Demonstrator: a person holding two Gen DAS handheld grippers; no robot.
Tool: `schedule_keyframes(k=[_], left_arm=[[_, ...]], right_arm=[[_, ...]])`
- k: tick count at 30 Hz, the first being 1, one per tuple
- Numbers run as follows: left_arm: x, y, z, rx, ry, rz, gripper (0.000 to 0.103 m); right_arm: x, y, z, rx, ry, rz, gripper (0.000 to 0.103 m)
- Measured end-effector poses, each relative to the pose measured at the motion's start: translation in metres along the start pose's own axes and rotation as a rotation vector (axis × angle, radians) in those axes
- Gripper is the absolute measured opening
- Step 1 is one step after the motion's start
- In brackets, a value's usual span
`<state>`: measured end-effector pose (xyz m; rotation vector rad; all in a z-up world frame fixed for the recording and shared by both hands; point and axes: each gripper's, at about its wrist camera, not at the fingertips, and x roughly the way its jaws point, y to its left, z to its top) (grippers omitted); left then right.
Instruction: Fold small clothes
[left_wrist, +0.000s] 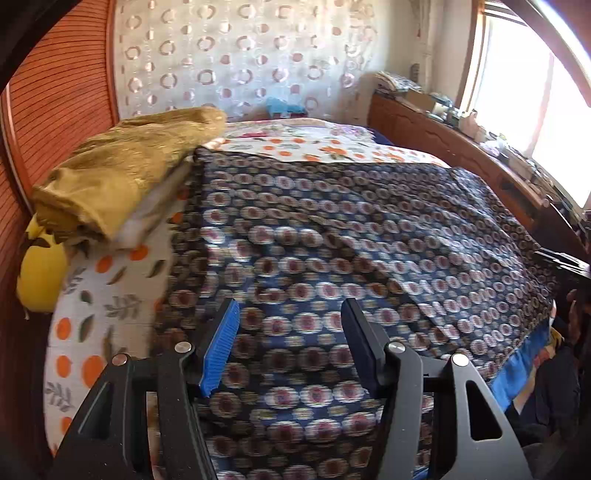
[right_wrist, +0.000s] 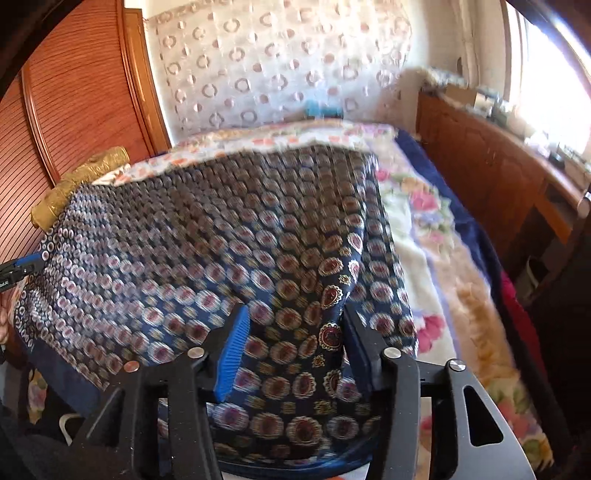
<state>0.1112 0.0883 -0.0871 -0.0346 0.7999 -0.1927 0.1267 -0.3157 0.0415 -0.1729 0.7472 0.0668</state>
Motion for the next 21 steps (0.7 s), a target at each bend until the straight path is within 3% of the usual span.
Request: schedule_keyframes(k=[3, 9, 16, 21], left_arm=[[-0.003, 0.013, 0.0, -0.013, -0.006, 0.011, 0.058], [-0.014, 0.033, -0.001, -0.032, -0.019, 0.041, 0.058], [-0.029, 0.064, -0.003, -0.059, -0.031, 0.064, 0.058], [-0.05, 0.108, -0.001, -0.12, -0.057, 0.119, 0.058]], right_arm=[[-0.012, 0.025, 0.004, -0.027, -0.055, 0.033, 0.056], [-0.017, 0.105, 0.013, -0.144, -0.088, 0.183, 0.057], [0.015, 0.228, 0.011, -0.3, -0.05, 0.432, 0.057], [0.042, 0.31, 0.002, -0.41, 0.014, 0.599, 0.057]])
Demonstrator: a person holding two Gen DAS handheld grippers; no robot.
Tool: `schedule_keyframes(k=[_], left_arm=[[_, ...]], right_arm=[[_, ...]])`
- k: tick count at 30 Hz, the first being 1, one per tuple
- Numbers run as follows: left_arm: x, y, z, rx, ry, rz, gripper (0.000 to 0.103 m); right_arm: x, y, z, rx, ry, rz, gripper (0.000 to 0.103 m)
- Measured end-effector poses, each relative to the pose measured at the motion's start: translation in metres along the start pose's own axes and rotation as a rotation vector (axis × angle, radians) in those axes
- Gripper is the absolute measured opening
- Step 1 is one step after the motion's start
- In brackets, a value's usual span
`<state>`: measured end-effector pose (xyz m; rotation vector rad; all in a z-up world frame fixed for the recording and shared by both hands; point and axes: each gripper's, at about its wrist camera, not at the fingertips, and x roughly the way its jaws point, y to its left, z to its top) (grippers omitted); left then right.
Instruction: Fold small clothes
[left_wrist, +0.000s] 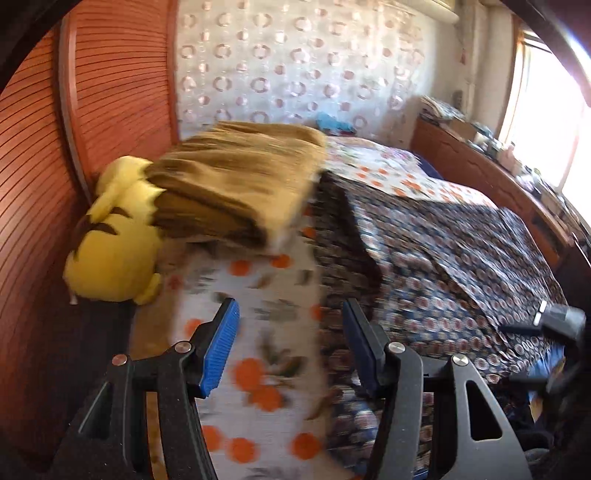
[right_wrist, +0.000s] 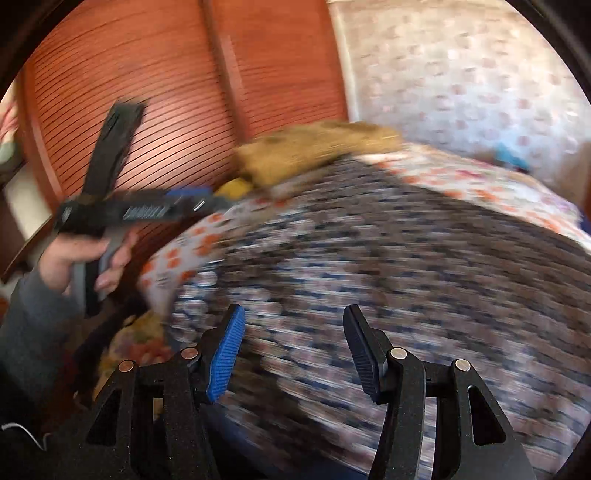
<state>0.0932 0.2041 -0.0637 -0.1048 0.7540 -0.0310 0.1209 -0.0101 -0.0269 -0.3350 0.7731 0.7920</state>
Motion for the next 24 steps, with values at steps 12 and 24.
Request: schedule_keyframes(k=[12, 24], left_arm=[[-0.011, 0.06, 0.005, -0.052, -0.003, 0.066, 0.058], [0.038, 0.016, 0.04, -0.037, 0.05, -0.101, 0.058]], right_arm=[[0.107, 0.09, 0.02, -0.217, 0.13, 0.102, 0.044], [0.057, 0.038, 0.014, -0.104, -0.003, 0.042, 0.003]])
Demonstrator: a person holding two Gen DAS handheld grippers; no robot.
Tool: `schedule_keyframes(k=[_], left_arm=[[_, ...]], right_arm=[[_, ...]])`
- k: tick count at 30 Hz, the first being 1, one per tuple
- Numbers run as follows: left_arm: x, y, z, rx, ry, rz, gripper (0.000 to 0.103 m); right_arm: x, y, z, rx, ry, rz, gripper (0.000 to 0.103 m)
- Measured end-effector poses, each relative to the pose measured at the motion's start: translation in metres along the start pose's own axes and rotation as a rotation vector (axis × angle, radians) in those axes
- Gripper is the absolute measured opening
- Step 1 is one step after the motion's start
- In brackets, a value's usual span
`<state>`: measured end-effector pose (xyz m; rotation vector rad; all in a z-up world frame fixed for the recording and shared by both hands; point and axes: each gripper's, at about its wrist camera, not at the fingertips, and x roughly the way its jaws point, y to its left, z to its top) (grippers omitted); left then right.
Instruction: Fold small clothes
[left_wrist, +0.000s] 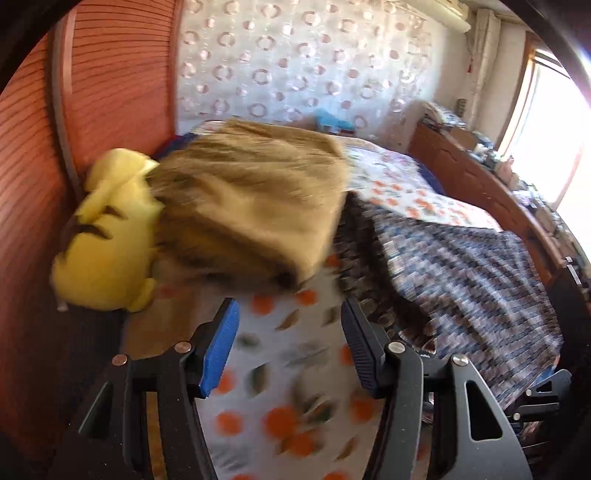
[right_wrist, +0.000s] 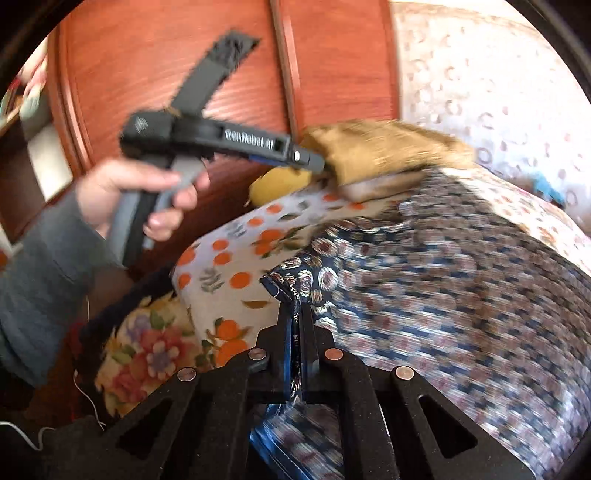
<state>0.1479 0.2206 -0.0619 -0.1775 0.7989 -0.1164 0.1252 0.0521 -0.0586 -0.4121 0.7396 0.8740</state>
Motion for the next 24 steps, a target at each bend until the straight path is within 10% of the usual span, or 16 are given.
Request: schedule_keyframes(k=[9, 10, 24], left_arm=[[0.054, -0.062, 0.032, 0.039, 0.085, -0.067, 0.059], [0.053, -0.069, 0.031, 0.056, 0.082, -0.055, 0.059], [0.108, -0.101, 0.05, 0.01, 0.177, -0.046, 0.048]], right_arm=[[-0.043, -0.029, -0.023, 0.095, -0.045, -0.047, 0.003], [-0.046, -0.029, -0.027, 0.171, -0.189, 0.08, 0.003], [-0.07, -0.041, -0.047, 0.227, -0.209, 0.083, 0.003]])
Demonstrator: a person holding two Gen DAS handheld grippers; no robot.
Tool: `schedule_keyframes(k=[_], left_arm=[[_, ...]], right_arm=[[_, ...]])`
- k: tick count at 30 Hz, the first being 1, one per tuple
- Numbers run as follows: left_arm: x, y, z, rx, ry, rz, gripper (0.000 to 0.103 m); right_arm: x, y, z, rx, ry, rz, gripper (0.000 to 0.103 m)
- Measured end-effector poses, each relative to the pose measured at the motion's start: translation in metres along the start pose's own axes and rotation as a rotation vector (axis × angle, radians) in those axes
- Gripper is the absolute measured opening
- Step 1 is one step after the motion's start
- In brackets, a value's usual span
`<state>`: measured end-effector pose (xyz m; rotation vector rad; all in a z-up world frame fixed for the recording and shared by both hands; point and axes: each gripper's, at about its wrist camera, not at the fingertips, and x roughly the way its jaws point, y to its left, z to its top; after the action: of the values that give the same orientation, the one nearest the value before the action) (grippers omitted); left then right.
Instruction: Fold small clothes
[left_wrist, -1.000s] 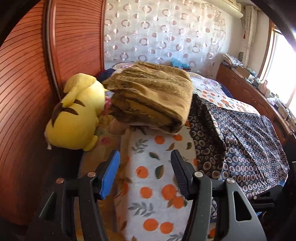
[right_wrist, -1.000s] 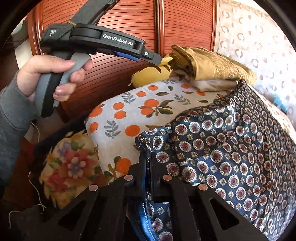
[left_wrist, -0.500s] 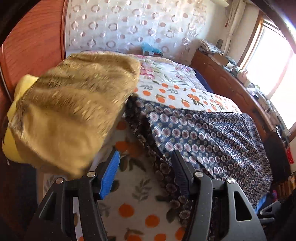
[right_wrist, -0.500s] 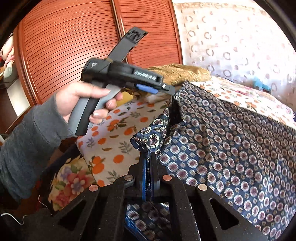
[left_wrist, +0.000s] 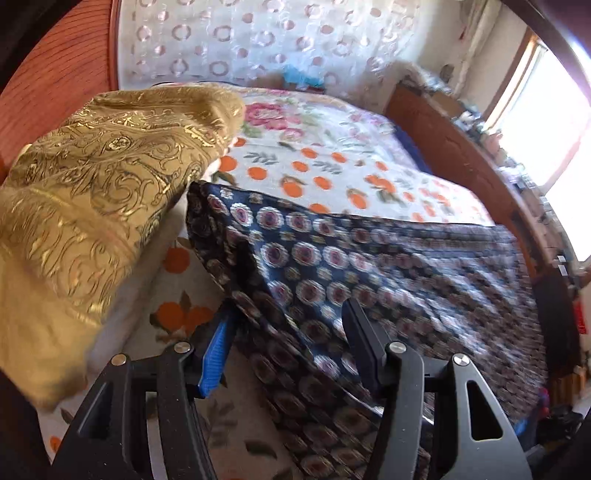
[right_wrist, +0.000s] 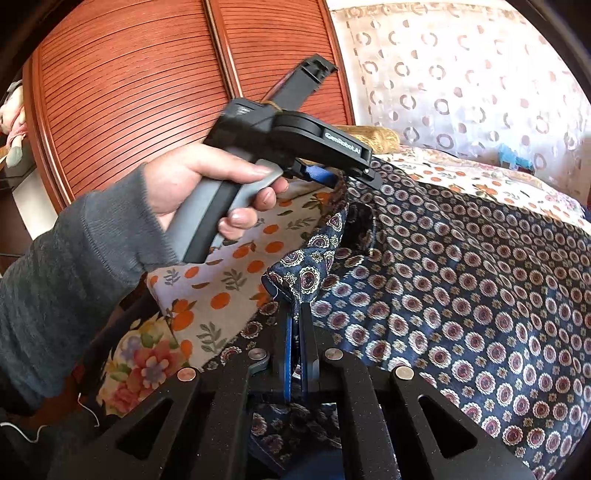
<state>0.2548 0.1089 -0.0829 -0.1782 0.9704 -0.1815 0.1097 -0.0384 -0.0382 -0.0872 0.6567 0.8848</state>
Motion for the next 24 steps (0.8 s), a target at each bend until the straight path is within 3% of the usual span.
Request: schedule_keyframes(k=[2, 4, 8, 13, 24], left_arm=[[0.001, -0.006, 0.002, 0.018, -0.016, 0.025, 0.015], [-0.006, -0.015, 0.003, 0.036, -0.035, 0.005, 0.006], [-0.027, -0.061, 0.008, 0.131, -0.098, -0.012, 0.004], [-0.049, -0.147, 0.025, 0.259, -0.143, -0.108, 0.004], [-0.02, -0.333, 0.041, 0.467, -0.098, -0.231, 0.004]], right_arm=[[-0.004, -0.005, -0.003, 0.015, -0.009, -0.007, 0.003], [-0.013, -0.013, -0.007, 0.029, -0.026, -0.015, 0.003], [-0.045, -0.028, -0.016, 0.071, -0.076, -0.041, 0.003], [-0.104, -0.056, -0.037, 0.142, -0.154, -0.108, 0.003], [-0.264, -0.119, -0.101, 0.288, -0.303, -0.365, 0.002]])
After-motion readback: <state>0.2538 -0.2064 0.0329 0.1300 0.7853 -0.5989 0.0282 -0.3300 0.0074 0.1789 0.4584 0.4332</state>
